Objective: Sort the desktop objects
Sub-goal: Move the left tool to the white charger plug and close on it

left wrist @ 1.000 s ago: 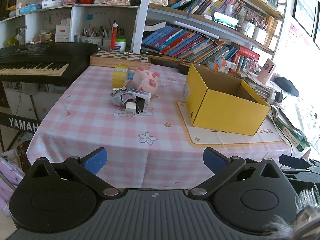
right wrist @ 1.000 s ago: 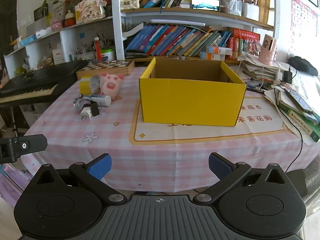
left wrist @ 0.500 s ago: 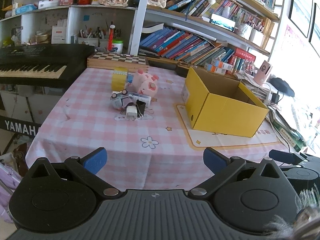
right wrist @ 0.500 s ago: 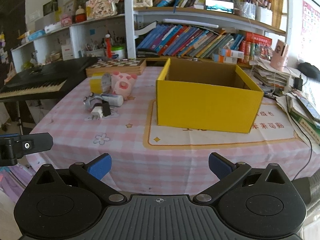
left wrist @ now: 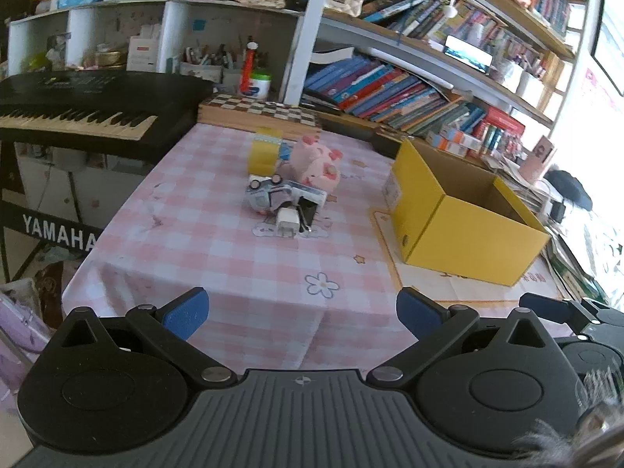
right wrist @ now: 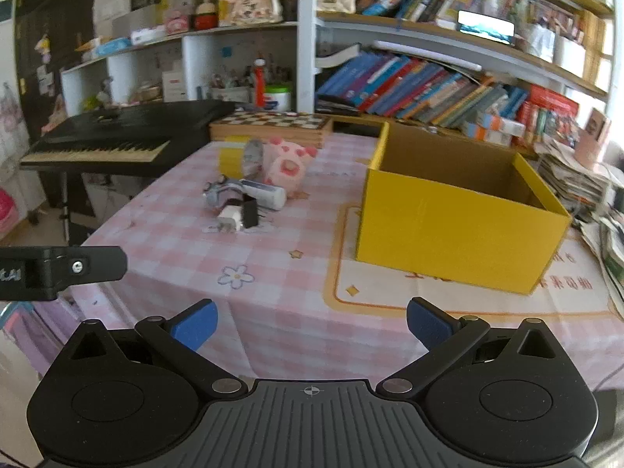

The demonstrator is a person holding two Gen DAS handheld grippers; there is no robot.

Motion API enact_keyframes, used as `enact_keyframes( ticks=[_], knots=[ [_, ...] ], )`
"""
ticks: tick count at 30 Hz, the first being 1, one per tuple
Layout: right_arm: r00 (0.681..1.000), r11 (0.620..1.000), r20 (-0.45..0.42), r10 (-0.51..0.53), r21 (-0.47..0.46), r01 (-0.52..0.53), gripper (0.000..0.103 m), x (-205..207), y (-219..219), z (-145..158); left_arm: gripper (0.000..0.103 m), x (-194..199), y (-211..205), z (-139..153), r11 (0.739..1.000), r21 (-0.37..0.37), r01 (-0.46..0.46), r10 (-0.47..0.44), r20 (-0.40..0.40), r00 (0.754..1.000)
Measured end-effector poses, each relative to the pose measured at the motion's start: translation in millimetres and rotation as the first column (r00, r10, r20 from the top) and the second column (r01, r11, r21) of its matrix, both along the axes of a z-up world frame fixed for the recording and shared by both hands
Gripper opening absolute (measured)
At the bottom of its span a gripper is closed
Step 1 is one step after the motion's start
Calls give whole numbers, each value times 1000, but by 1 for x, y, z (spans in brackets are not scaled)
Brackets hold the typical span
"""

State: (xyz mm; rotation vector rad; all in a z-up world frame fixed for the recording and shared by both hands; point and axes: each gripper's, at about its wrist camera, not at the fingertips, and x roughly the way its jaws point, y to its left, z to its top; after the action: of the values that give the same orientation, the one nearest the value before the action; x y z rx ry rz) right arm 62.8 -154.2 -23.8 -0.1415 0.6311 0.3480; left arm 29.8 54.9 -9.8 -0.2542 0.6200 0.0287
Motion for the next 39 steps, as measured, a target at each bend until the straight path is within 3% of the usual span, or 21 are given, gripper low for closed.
enact_keyframes(
  ticks=[14,19,21,27,30,32,35,39],
  knots=[
    [989,989,13,149,6,-149,101,58,25,-7,103,49,20,-14,995,15,-101,101,-30,994],
    [980,981,14,196,-1,-196,93,83,37,-11,103,70,26,-19,991,48,-128,130,-41,991],
    [976,976,7,216,3,-216,84,93,41,-12,101,78,30,-21,989,57,-137,139,-44,989],
    [967,967,-23,253,26,-252,81,121,53,-18,97,98,35,-28,987,68,-147,152,-71,986],
    [961,962,-59,270,57,-266,81,139,61,-22,93,106,37,-32,986,80,-148,155,-86,984],
    [954,957,-91,287,72,-281,73,151,66,-27,92,111,38,-34,985,84,-152,160,-99,982],
    [944,952,-125,305,63,-300,65,168,76,-36,92,119,40,-37,983,94,-160,170,-109,979],
    [931,946,-168,324,44,-321,62,187,88,-48,88,127,41,-40,981,99,-164,176,-124,976]
  ],
)
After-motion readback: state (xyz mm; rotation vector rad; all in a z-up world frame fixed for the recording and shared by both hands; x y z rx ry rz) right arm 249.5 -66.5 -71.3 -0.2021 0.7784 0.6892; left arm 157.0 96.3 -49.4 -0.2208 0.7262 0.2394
